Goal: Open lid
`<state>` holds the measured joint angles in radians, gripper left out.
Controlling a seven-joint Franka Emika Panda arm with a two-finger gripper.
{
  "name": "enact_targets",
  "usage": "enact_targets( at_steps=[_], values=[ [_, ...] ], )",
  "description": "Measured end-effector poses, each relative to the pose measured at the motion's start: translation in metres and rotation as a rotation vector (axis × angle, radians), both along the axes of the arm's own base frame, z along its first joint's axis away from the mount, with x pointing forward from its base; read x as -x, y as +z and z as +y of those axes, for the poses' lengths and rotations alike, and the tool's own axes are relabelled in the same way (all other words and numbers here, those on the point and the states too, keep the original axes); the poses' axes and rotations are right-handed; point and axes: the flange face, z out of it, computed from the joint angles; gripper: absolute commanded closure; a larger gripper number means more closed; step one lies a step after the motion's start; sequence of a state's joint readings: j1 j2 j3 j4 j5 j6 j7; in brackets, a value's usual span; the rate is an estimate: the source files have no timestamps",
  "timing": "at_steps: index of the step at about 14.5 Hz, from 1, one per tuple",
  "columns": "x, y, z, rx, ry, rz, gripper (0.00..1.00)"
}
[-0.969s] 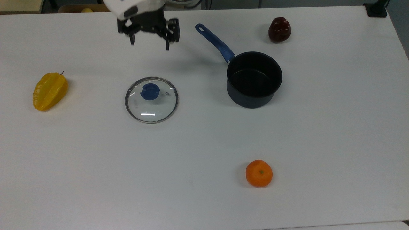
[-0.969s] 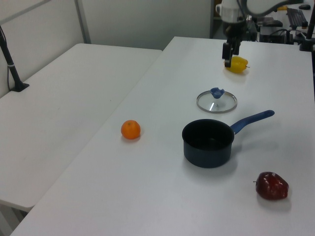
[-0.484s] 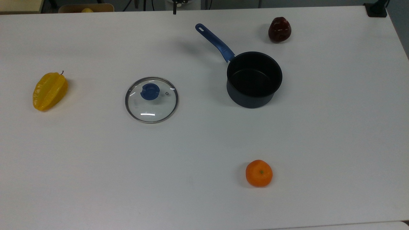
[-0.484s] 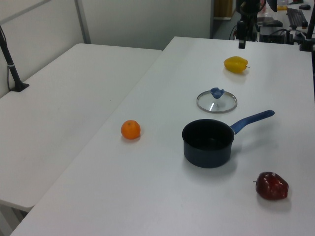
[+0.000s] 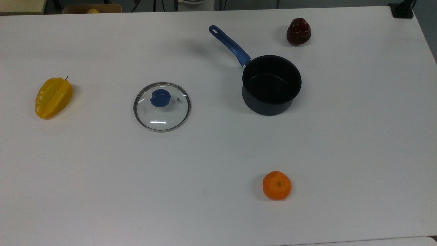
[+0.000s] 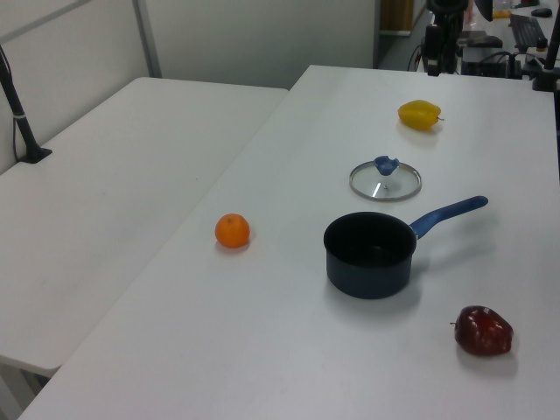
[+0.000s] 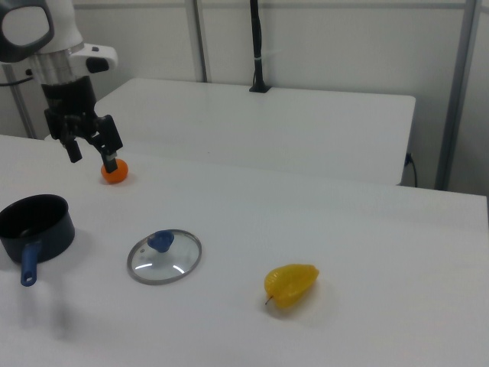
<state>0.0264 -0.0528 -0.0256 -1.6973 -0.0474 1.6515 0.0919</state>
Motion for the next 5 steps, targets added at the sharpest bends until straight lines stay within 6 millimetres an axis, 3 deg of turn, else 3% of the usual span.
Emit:
enact_targets(
  at_steps=[5],
  values=[
    [0.004, 0.019, -0.014, -0.014, 0.002, 0.0, 0.0]
  ],
)
